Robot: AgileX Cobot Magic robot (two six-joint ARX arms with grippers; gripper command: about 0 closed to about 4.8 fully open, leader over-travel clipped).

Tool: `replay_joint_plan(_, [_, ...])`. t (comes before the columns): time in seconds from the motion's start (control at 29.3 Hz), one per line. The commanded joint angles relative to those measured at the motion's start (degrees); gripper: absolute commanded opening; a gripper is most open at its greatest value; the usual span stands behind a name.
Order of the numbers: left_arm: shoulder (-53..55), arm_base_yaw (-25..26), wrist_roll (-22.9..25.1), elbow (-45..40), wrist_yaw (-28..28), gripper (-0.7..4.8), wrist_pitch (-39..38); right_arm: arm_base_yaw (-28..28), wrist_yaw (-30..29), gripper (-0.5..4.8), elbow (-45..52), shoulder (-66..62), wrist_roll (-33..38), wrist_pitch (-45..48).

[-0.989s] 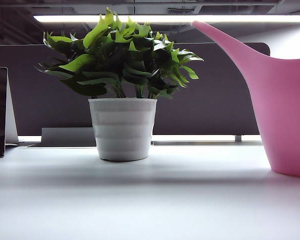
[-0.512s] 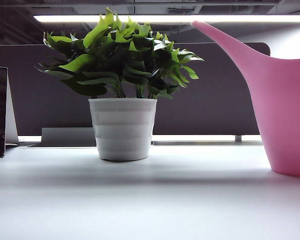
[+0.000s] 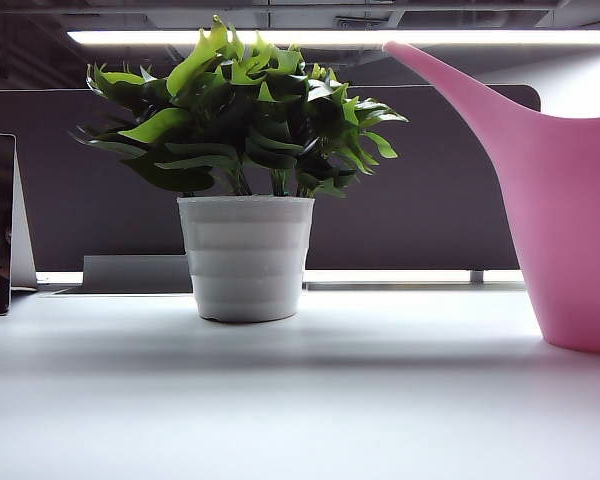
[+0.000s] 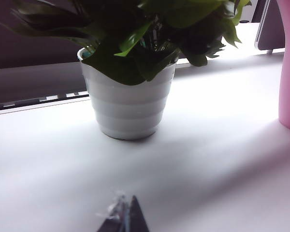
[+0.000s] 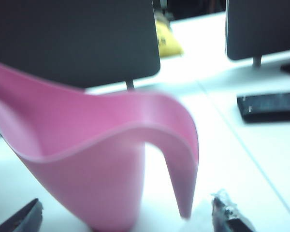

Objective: Pick up the watering can from the table, water the potted plant, and put the can back.

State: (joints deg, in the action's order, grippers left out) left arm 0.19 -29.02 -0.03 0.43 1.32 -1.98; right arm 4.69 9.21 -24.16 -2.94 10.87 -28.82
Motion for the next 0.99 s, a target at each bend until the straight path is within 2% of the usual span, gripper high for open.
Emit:
replay_joint_plan(0.03, [0.0, 0.0, 0.0, 0.0, 0.0, -0.05, 0.8, 0.1, 2.9, 4.47, 1.6, -4.0, -0.2, 3.6])
replay_joint_plan(0.24, [0.0, 0.0, 0.0, 0.0, 0.0, -0.05, 0.8, 0.0, 9.1, 4.46, 4.9, -11.4, -0.2, 9.2])
replay_joint_plan(0.82, [0.0, 0.0, 0.0, 0.0, 0.0, -0.05, 0.8, -0.3, 14.5, 4.31, 13.0, -29.6, -1.8, 37.4])
replay_joint_plan(0.99, [0.0, 0.0, 0.0, 0.0, 0.0, -0.05, 0.8, -3.4, 14.4, 4.31, 13.0, -39.4, -2.1, 47.3])
